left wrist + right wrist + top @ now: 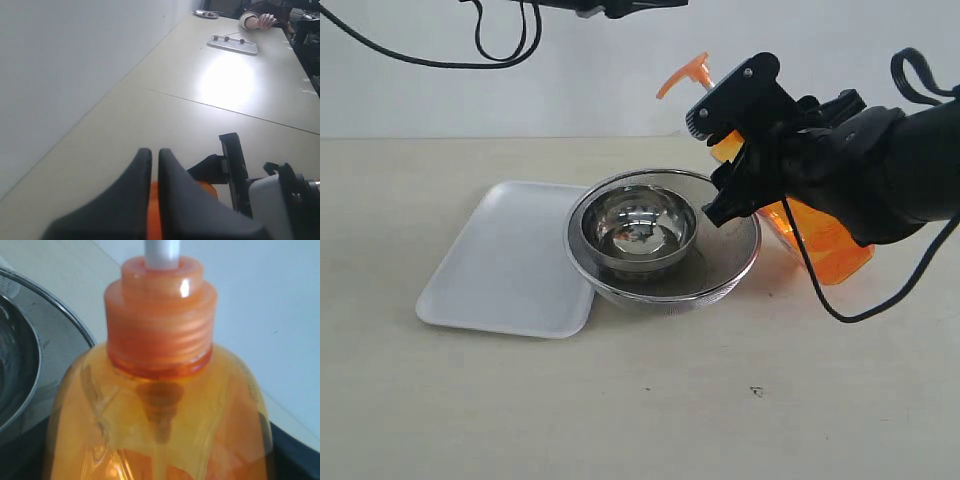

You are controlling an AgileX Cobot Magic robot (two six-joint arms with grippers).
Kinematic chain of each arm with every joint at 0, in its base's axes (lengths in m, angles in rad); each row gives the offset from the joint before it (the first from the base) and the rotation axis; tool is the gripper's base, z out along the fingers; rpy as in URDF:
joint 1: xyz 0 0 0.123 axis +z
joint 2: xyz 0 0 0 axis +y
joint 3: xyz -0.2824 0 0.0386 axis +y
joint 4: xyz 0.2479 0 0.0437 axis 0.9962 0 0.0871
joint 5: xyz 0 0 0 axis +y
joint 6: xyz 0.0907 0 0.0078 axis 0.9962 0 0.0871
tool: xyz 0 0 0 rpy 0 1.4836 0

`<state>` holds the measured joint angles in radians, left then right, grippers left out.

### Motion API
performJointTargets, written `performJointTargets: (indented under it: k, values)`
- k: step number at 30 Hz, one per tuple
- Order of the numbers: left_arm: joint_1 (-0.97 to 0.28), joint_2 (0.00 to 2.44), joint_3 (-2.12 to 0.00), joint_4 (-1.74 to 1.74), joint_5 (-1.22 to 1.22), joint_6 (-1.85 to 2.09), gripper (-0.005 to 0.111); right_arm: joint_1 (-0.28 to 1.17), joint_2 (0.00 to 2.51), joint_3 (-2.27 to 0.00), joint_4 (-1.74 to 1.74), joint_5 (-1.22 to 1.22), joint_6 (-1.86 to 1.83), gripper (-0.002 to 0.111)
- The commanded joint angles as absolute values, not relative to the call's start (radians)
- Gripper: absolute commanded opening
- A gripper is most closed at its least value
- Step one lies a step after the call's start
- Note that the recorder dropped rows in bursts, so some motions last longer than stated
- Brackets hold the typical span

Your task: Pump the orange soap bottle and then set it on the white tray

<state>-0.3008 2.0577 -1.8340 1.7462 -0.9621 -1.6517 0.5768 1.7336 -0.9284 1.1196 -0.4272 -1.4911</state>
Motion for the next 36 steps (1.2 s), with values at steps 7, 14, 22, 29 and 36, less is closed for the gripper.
performJointTargets:
  k: [7,14,22,29,36]
  values:
    - [-0.301,2.048,-1.734,1.744,-0.968,-1.622,0.005,0.579,1.732,-0.929,1.134,-0.387,-1.473,0.0]
    - [-0.312,2.048,-1.72,1.744,-0.925,-1.622,0.005,0.579,1.732,-0.929,1.134,-0.377,-1.471,0.0]
    - [-0.353,2.05,-1.72,1.744,-0.856,-1.58,0.005,0.579,1.732,-0.929,1.134,-0.377,-1.468,0.0]
    - [-0.353,2.11,-1.72,1.744,-0.878,-1.585,0.005,0.579,1.732,-0.929,1.134,-0.377,-1.468,0.0]
    - [-0.353,2.136,-1.718,1.744,-0.92,-1.585,0.005,0.579,1.732,-0.929,1.134,-0.377,-1.466,0.0]
